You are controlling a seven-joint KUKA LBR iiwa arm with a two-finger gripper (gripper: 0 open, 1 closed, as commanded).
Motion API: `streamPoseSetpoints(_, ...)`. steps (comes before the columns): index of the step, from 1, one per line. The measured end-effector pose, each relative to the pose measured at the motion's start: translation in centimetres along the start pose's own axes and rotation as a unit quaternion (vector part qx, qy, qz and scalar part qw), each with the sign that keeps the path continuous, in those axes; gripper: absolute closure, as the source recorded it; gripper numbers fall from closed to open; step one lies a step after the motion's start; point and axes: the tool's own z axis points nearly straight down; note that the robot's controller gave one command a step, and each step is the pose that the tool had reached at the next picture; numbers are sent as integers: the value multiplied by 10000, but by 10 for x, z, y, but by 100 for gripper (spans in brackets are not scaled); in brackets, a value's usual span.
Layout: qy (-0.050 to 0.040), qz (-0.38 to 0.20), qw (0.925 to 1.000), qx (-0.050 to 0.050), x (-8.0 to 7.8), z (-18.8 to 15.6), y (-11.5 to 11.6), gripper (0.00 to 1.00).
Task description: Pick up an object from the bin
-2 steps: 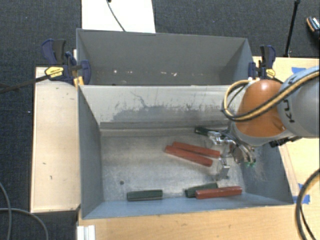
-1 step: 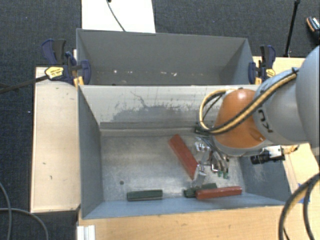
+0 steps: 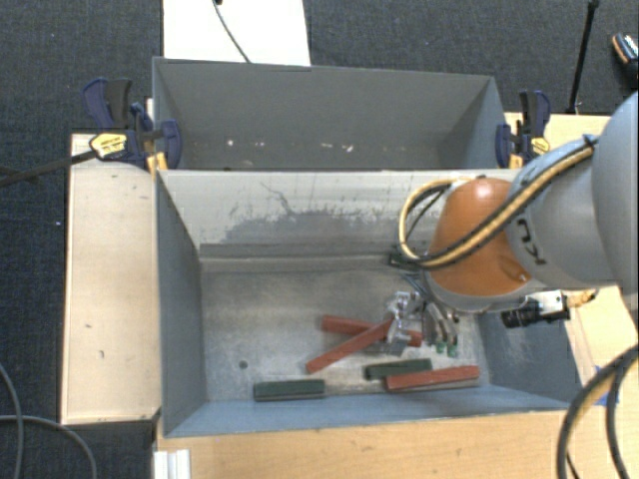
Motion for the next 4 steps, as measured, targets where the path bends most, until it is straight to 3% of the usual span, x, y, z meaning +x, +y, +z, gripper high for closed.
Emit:
streamPoseSetpoints(1,-46,71,10000,-13,-5,-109,6,100)
streamPoseSetpoints(2,20,780,9970,-2,0,-45,36,100)
streamPoseSetpoints(3,-39,744,9972,-10,-17,-107,17,100)
streamPoseSetpoints(4,-7,717,9974,0,-15,-103,18,0)
